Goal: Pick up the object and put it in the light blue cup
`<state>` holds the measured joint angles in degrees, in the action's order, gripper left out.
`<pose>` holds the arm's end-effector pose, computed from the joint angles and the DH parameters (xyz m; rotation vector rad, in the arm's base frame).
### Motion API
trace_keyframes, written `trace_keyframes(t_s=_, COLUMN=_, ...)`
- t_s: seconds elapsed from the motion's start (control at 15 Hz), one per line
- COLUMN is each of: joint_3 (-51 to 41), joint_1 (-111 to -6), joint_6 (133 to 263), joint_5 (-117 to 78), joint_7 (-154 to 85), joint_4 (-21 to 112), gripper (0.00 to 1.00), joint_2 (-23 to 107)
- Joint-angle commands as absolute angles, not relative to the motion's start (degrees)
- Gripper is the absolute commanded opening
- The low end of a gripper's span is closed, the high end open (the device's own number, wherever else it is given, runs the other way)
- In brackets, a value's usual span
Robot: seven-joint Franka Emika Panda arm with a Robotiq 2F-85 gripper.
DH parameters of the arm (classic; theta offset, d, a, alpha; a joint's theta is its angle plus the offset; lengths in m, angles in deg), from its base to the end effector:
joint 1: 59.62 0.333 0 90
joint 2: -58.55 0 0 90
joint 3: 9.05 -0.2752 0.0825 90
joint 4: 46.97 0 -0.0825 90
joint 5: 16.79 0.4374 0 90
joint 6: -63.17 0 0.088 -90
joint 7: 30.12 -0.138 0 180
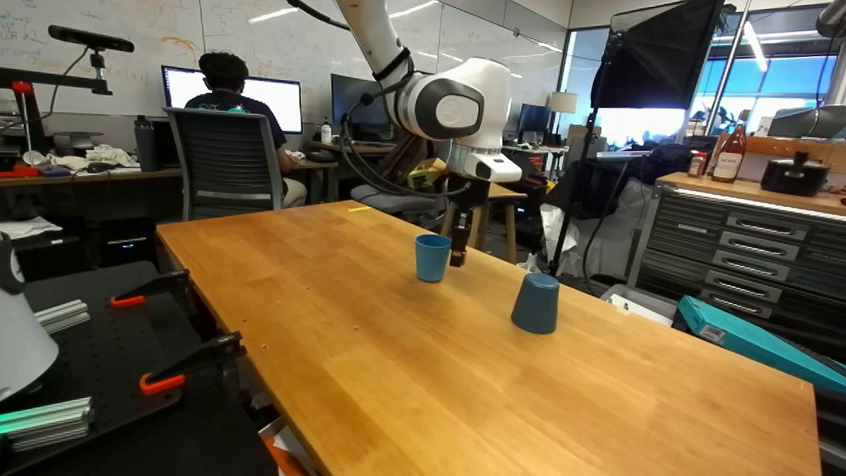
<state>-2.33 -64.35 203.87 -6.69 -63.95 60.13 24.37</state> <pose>0.6357 -0.1284 0.0883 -2.7844 1.3572 0.0180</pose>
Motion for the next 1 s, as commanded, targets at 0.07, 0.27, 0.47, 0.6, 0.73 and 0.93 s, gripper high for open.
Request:
trace_keyframes(t_s=0.07, joint_3=-3.8, joint_1=-63.4, joint_6=200.7, joint_5=-3.8, joint_7=-62.5, joint_4=58.8, gripper=0.08, joint_2=26.0)
trace_keyframes(t_s=0.27, joint_3=-4.0, joint_1=-62.9, joint_6=198.7, joint_5=-3.6, joint_7=-62.8, joint_4=57.4, gripper=0.08, joint_2=26.0)
trace_keyframes(t_s=0.47, joint_3=-3.9, joint_1=-62.6, joint_6=197.6, joint_5=-3.5, joint_7=-62.9, joint_4=56.5, gripper=0.08, joint_2=26.1)
trace_keyframes(t_s=0.6, joint_3=-3.9, joint_1=-62.7, joint_6=196.8, joint_5=-3.4, joint_7=-63.0, joint_4=55.9, gripper=0.08, joint_2=26.0)
trace_keyframes(t_s=0.73, joint_3=-3.8, joint_1=-62.7, joint_6=196.3, joint_5=-3.4, joint_7=-63.1, joint_4=55.3, gripper=0.08, joint_2=25.8)
trace_keyframes(t_s=0.93, joint_3=-3.9, joint_1=-62.9, joint_6=195.8, joint_5=-3.1, joint_7=-63.0, joint_4=54.7, gripper=0.08, joint_2=25.8)
